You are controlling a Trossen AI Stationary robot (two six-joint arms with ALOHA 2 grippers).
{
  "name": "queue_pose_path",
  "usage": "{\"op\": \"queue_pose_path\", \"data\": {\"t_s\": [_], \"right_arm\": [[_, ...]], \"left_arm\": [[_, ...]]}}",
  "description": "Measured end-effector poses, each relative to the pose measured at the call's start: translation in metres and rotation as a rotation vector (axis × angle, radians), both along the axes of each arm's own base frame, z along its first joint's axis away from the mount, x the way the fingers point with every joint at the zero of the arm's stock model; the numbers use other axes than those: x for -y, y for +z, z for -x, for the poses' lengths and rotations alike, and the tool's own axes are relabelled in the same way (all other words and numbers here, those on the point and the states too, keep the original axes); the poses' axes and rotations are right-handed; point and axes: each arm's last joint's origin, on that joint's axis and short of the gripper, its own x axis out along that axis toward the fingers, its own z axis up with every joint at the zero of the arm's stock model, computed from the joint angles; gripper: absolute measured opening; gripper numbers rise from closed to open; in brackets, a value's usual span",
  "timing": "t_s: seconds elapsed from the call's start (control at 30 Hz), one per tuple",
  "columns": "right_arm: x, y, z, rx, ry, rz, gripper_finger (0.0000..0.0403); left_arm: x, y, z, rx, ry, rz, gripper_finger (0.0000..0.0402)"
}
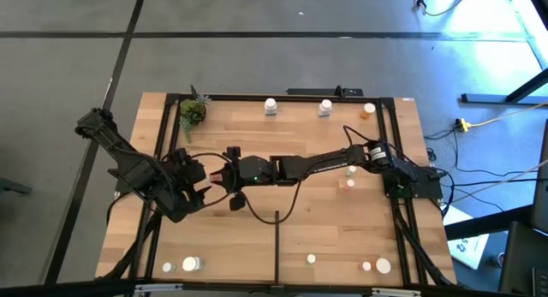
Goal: Pick and place medicine bottles onto shelf by color
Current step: Put the top left pink pill bottle on the shelf
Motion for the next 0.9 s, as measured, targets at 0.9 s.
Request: {"op": "queue_pose_path", "data": {"t_s": [0.9], "right_arm": [[0.0,0.0001,0.0,0.0,0.0,0.0,0.0094]], "left_arm": [[-0.0002,0.0,-0.0002,0.002,0.001,-0.004,0.0212]]}}
